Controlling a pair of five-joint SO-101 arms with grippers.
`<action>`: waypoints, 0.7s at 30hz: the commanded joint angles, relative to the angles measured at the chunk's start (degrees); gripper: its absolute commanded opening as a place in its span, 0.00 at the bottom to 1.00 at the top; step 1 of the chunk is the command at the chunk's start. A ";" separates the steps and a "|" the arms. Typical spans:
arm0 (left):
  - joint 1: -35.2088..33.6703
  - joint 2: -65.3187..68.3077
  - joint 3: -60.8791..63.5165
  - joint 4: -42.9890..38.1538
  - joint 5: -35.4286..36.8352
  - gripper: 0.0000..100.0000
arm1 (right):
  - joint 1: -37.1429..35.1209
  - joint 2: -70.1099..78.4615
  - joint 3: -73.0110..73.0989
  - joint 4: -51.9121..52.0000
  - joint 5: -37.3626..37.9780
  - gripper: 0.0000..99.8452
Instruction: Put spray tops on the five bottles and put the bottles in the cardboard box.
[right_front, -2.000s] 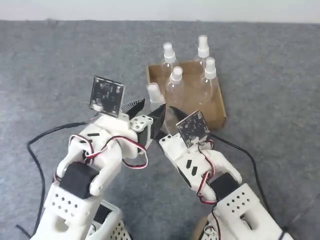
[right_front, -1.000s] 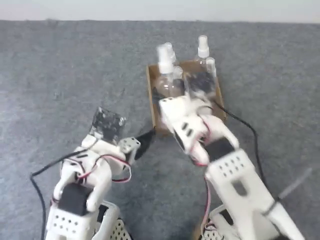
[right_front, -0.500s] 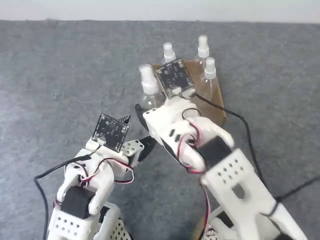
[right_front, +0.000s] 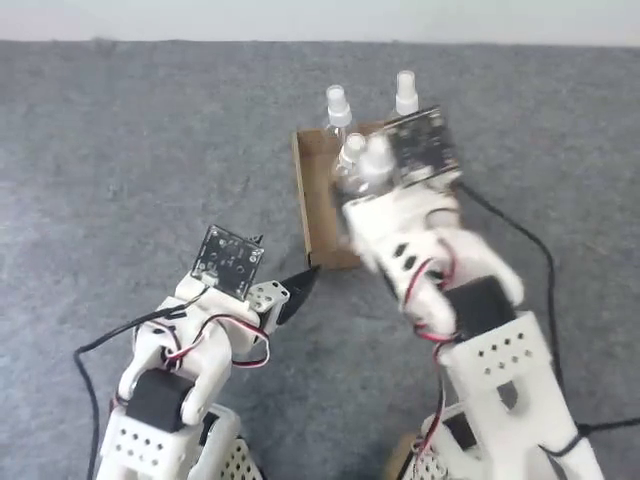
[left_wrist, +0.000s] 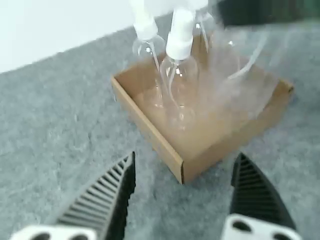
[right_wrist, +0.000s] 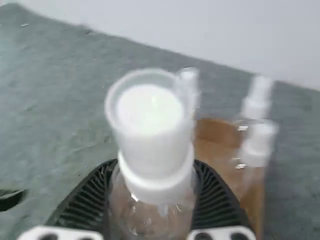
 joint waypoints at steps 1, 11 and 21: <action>-4.57 -1.23 -0.22 -1.49 -0.18 0.25 | 3.56 3.56 -3.96 -2.24 1.58 0.01; -24.09 -1.14 9.89 -5.98 -10.81 0.01 | 5.41 13.23 -3.87 -7.96 2.02 0.01; -24.88 -1.14 11.30 -7.82 -10.73 0.01 | 5.41 21.23 -3.87 -14.55 4.22 0.01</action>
